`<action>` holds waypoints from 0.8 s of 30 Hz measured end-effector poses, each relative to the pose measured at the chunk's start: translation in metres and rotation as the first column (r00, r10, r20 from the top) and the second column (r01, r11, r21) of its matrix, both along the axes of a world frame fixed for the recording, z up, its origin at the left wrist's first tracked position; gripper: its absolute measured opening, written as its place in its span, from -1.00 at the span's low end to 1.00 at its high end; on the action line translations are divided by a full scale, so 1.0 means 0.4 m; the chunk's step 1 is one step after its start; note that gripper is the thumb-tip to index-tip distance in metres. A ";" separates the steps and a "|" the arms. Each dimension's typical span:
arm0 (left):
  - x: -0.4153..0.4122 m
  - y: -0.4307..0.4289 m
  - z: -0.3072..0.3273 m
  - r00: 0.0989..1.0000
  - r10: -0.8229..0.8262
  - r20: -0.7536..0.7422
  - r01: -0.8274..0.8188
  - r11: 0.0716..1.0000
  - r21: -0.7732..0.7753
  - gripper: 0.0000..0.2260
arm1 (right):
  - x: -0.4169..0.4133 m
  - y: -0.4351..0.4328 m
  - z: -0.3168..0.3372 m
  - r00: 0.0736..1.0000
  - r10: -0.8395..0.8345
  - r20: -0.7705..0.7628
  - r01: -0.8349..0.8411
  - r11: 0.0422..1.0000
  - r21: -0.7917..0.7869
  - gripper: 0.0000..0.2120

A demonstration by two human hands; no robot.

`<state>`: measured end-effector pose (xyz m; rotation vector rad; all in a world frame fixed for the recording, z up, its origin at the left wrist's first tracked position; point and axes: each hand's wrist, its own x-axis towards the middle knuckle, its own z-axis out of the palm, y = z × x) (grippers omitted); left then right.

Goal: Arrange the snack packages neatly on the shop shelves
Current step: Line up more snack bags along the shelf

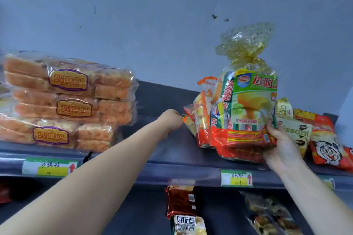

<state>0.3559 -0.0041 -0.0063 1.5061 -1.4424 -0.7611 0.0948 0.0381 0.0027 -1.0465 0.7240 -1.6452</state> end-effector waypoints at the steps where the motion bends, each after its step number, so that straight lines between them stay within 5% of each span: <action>1: -0.007 -0.020 0.005 0.999 -0.019 0.038 0.018 1.000 0.014 -0.82 | 0.001 -0.012 0.003 1.000 0.003 -0.003 -0.003 1.000 0.002 -0.66; 5: -0.056 -0.079 0.026 0.980 -0.119 0.162 0.115 0.993 0.030 -0.72 | 0.004 -0.049 0.013 0.995 -0.045 -0.086 0.046 0.999 0.016 -0.76; 9: -0.085 -0.143 0.003 0.987 -0.112 0.113 0.101 0.990 0.098 -0.69 | 0.012 -0.071 0.022 0.988 -0.112 -0.110 0.116 0.993 0.031 -0.83; 14: -0.110 -0.229 -0.037 0.986 -0.042 -0.160 0.071 0.980 0.183 -0.95 | 0.008 -0.084 0.028 0.989 -0.085 -0.120 0.090 0.995 0.039 -0.80; 17: -0.123 -0.261 -0.050 0.922 -0.043 -0.384 0.136 0.966 0.218 -0.94 | 0.003 -0.094 0.023 0.992 -0.069 -0.109 0.073 0.997 0.036 -0.75; 24: -0.102 -0.377 -0.054 0.893 -0.086 -0.442 0.240 0.921 0.307 -0.84 | -0.021 -0.115 0.006 0.995 -0.034 -0.093 0.037 0.999 0.030 -0.80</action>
